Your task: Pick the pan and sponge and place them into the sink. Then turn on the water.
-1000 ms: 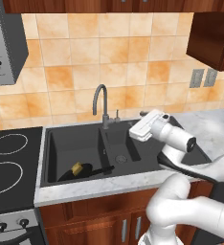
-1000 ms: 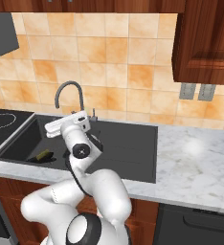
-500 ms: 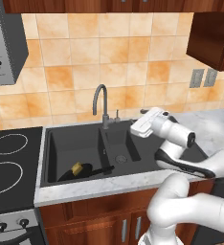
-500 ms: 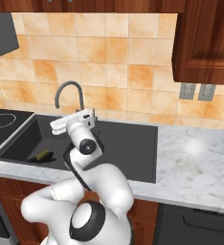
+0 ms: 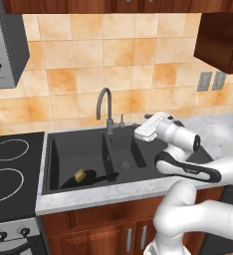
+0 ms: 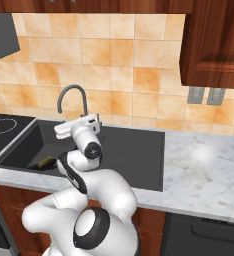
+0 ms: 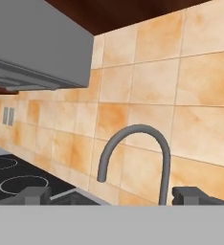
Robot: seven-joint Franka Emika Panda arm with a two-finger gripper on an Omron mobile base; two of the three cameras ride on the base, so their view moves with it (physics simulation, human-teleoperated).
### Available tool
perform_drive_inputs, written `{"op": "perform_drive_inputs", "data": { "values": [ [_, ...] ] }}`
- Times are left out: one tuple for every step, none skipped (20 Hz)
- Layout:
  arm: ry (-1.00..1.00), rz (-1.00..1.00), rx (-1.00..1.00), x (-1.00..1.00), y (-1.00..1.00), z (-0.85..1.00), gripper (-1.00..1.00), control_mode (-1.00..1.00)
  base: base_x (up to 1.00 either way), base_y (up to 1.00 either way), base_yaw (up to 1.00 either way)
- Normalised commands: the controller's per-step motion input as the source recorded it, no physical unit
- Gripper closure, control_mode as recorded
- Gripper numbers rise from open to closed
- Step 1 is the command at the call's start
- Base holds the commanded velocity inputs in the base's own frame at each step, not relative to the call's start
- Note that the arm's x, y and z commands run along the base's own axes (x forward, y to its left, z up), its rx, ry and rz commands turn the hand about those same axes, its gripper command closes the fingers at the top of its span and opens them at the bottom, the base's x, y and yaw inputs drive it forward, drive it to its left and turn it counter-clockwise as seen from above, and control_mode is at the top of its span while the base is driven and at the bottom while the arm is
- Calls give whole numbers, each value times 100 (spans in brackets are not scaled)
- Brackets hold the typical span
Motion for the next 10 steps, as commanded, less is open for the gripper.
{"op": "perform_drive_inputs", "data": {
  "values": [
    [6,0,0,3,-11,0,-100,-100,0,0,0],
    [6,0,0,2,-12,0,-100,-100,0,0,0],
    [7,0,0,9,-12,0,-100,-100,0,0,0],
    [5,0,0,3,-14,0,-100,-100,0,0,0],
    [6,0,0,9,-14,0,-100,-100,0,0,0],
    [5,0,0,8,-15,0,-100,-100,0,0,0],
    [5,0,0,16,-15,0,-100,-100,0,0,0],
    [5,0,0,18,-14,0,-100,-100,0,0,0],
    [5,0,0,21,-16,0,-100,-100,0,0,0],
    [5,0,0,26,-16,0,-100,-100,0,0,0]
  ]
}}
